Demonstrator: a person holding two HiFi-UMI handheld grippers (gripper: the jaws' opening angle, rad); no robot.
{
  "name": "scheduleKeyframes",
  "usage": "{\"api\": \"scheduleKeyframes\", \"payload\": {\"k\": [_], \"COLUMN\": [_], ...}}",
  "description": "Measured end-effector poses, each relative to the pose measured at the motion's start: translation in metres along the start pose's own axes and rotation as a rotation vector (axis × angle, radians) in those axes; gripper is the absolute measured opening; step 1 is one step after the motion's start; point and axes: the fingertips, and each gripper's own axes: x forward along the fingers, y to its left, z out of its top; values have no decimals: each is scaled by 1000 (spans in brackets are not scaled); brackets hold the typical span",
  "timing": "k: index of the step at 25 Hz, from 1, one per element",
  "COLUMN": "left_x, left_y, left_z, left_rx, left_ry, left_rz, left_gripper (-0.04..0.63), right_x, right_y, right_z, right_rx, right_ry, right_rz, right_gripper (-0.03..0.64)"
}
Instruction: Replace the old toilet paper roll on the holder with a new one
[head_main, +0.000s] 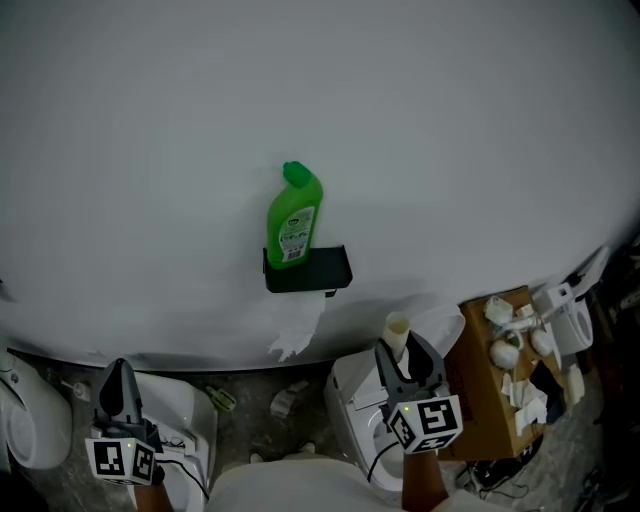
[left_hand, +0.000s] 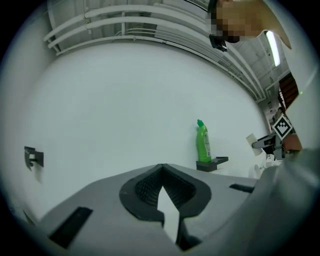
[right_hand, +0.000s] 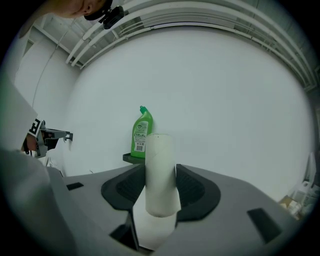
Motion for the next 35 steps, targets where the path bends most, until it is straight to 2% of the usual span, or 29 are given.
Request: {"api": "scheduleKeyframes", "payload": {"k": [7, 18, 22, 28, 35], "left_x": [0, 8, 9, 6, 2], "left_y": [4, -6, -8, -19, -25], "left_z": [5, 12, 16, 15, 15], "left_rx": [-25, -30, -13, 58, 59], "left_ry": [-27, -36, -38, -4, 1], "left_rz": [28, 6, 5, -14, -16], "left_gripper": [6, 6, 6, 6, 6], "right_x": [2, 13, 13, 17, 15], "right_y": [2, 16, 15, 25, 28], "right_z": [7, 17, 16, 6, -1], "right_rx": [-7, -8, 3, -11, -12], "right_ry": [4, 2, 6, 31, 42], "right_rz": [16, 60, 68, 99, 112], "right_gripper": [189, 189, 189, 187, 186]}}
